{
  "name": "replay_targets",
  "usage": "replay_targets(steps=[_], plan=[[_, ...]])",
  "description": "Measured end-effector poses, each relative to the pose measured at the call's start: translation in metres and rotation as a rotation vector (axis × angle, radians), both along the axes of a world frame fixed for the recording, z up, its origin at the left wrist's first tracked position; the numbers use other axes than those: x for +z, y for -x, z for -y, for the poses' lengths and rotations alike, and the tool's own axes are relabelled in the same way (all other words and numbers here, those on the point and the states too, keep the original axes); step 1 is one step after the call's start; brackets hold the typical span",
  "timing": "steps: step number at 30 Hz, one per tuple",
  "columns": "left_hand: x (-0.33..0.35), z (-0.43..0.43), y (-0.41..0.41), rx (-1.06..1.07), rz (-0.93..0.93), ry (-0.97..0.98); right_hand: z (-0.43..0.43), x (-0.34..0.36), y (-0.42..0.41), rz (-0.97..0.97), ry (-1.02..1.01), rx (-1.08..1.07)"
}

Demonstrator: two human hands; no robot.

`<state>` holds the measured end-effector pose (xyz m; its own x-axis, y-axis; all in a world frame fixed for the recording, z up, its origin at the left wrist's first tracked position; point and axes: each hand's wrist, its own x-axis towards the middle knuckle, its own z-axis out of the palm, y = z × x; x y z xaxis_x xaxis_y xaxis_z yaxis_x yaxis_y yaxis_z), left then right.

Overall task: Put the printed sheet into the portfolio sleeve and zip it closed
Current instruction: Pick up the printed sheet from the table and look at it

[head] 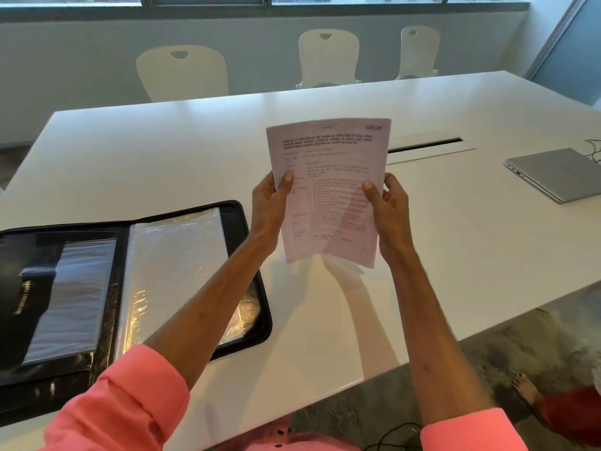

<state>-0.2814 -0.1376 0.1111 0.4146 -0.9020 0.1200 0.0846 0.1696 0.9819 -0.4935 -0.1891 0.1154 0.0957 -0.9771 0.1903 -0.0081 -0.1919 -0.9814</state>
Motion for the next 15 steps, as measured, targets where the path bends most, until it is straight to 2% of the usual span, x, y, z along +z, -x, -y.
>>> replay_targets(steps=[4,7,15], plan=[[0.018,0.004,0.014,0.035,0.088,0.163,0.002,0.006,-0.006,0.122,0.109,-0.043],[0.020,0.005,0.017,0.022,0.119,0.215,0.008,-0.003,-0.011,0.182,0.113,-0.068],[-0.026,-0.005,0.018,-0.071,0.169,-0.005,0.005,-0.072,-0.024,0.151,-0.093,-0.071]])
